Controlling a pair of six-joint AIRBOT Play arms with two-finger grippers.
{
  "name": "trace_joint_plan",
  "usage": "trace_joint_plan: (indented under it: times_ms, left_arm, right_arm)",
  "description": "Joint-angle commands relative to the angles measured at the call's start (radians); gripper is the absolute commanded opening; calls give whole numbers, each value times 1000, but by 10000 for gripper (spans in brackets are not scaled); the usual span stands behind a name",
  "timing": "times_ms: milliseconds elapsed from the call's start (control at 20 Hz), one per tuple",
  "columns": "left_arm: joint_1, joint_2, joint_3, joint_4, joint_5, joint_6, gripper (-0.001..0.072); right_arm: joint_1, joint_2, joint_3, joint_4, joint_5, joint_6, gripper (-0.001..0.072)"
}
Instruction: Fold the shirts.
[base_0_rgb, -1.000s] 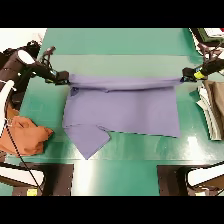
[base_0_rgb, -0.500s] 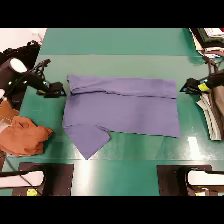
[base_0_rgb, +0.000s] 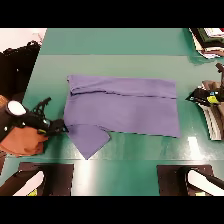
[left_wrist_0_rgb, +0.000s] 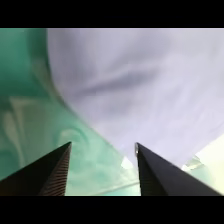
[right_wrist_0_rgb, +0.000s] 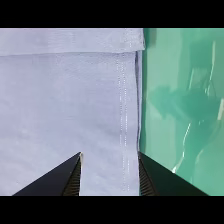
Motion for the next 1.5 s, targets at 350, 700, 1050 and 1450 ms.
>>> trace_joint_plan:
  times_ms: [350,700,1050,1450]
  left_arm:
    - [1,45,-181,-263,245,51,475]
    - [1,45,-117,-279,175,107,22]
    - [1,45,-36,-281,114,157,22]
    - [1,45,-36,-280,122,157,22]
  right_arm:
    - [-2,110,-23,1,-11,1,406]
    - [-21,91,-53,-32,119,0,406]
    - [-192,89,-425,-27,110,-26,529]
    - [-210,89,-533,86,28,-53,397]
